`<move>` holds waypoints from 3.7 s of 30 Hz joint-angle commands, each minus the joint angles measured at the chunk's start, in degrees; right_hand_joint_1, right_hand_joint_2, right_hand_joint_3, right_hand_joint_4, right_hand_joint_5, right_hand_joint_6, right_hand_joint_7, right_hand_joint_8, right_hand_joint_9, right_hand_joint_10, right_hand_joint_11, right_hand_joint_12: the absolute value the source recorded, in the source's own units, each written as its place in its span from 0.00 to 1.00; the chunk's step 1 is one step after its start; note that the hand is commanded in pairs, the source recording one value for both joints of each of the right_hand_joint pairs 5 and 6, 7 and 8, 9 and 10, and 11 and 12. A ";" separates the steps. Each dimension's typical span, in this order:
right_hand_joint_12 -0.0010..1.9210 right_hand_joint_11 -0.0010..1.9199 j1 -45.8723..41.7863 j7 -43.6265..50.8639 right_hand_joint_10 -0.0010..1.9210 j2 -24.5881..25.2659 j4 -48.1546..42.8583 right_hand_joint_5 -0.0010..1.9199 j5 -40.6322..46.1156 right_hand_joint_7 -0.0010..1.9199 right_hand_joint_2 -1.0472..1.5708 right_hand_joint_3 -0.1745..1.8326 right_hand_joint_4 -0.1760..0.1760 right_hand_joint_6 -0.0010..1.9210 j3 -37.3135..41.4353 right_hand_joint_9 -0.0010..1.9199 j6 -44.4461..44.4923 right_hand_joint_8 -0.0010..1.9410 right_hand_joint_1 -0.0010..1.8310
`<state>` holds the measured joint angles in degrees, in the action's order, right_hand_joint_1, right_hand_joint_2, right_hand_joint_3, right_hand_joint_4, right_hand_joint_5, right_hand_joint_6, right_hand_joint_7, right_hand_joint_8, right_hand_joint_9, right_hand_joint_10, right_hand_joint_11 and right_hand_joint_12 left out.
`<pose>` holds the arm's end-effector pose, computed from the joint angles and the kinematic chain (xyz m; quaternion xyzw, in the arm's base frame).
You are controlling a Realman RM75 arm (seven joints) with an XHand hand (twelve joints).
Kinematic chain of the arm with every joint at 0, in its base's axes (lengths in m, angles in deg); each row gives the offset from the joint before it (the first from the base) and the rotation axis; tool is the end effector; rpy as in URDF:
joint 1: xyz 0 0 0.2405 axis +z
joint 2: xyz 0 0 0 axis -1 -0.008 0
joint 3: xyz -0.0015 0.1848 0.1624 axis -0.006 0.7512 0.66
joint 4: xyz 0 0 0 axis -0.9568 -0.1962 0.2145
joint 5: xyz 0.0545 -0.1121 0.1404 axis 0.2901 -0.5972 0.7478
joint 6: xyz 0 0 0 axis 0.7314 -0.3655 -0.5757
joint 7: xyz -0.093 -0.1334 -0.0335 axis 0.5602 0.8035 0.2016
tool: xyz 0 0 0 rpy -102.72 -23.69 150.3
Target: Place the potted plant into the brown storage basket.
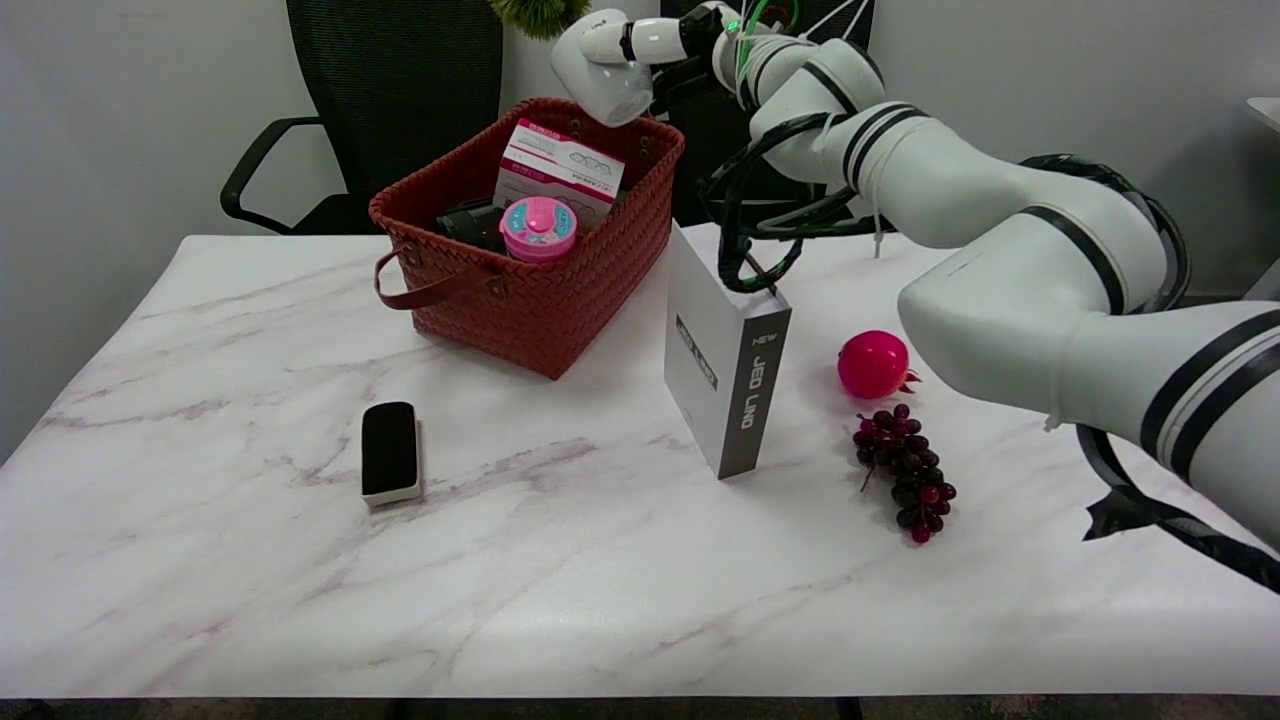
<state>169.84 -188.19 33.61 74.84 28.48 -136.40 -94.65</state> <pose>-0.0629 -0.5889 0.3094 0.4984 -0.3953 0.3767 0.6734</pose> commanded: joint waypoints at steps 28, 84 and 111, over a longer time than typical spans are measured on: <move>0.37 0.37 -4.08 -0.37 0.54 1.73 -0.59 0.51 -0.65 0.63 0.89 0.46 0.50 0.51 0.55 0.54 3.00 0.62 0.62; 0.00 0.00 -9.33 0.86 0.05 -8.92 -23.11 0.19 -0.80 0.12 0.52 0.53 0.50 0.19 7.31 0.05 6.79 0.11 0.63; 0.43 0.43 -104.25 -11.91 0.45 -29.68 -93.15 0.39 -10.63 0.50 0.55 0.51 0.50 0.39 73.75 0.45 -2.42 0.50 0.62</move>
<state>136.76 -188.38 6.12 18.90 27.42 -114.72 -98.17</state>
